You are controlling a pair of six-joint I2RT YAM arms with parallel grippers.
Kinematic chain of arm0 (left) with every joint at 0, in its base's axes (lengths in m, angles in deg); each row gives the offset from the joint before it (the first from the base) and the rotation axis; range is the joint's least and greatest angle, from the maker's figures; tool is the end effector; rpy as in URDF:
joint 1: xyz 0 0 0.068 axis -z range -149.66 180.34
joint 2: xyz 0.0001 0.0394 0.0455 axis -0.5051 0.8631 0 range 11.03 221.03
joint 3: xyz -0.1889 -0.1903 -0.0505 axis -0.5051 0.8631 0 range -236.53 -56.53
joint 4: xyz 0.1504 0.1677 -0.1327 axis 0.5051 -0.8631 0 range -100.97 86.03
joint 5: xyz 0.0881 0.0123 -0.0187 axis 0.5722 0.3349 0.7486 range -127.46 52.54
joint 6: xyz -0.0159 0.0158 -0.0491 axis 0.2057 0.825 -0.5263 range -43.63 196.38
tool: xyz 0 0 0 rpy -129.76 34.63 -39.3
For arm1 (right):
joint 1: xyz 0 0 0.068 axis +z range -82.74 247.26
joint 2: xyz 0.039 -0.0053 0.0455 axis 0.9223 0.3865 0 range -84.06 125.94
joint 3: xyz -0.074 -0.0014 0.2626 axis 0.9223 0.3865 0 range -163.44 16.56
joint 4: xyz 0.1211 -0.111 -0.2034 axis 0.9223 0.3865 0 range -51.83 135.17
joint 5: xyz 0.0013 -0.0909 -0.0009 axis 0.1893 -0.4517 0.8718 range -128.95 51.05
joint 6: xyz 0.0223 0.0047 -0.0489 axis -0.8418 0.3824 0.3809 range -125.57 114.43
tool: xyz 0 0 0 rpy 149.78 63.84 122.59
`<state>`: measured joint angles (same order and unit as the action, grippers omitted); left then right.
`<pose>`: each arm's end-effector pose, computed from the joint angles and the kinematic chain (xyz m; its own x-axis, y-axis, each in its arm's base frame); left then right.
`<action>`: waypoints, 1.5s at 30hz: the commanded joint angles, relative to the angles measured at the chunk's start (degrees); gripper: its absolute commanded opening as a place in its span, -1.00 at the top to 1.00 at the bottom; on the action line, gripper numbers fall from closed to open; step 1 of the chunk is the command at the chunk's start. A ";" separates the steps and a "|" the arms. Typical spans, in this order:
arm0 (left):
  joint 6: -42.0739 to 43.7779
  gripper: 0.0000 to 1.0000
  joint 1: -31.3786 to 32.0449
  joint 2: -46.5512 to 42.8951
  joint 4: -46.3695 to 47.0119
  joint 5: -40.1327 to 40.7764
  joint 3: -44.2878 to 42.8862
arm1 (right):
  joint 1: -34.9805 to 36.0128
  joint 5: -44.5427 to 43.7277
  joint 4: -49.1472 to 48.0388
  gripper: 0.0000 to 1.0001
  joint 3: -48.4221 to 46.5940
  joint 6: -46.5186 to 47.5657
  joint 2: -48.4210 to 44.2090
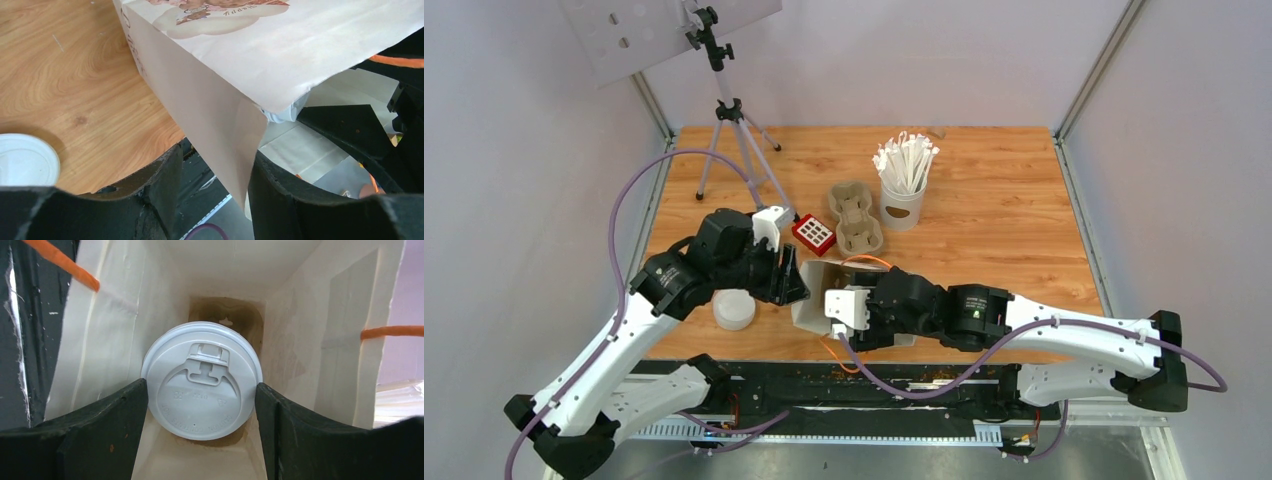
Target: Pack the takeout coffee
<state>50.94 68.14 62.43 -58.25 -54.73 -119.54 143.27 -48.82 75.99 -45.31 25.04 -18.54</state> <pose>0.1220 -0.1080 0.3547 -0.8090 0.1085 -0.5776 0.4544 0.7389 -0.4975 0.0641 0.2320 0.3258 0.3330 -0.7378 -0.5871 -0.8776 -0.0148 -0.4792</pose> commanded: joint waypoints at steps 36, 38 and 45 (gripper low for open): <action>16.80 1.00 0.34 -11.48 23.36 1.75 14.44 | -0.62 -5.40 -3.12 -0.33 -0.05 4.71 5.85; 17.71 1.00 0.34 -10.93 24.06 1.21 14.59 | -0.83 -7.63 -3.60 -0.33 0.82 5.63 5.86; 18.16 1.00 0.35 -9.30 29.96 1.71 14.04 | -5.77 -11.00 -4.90 -0.33 1.64 10.14 4.93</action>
<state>67.23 68.51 52.13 -34.17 -53.05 -105.24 140.45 -58.43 72.21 -44.10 31.91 -11.39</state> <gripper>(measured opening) 0.007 0.744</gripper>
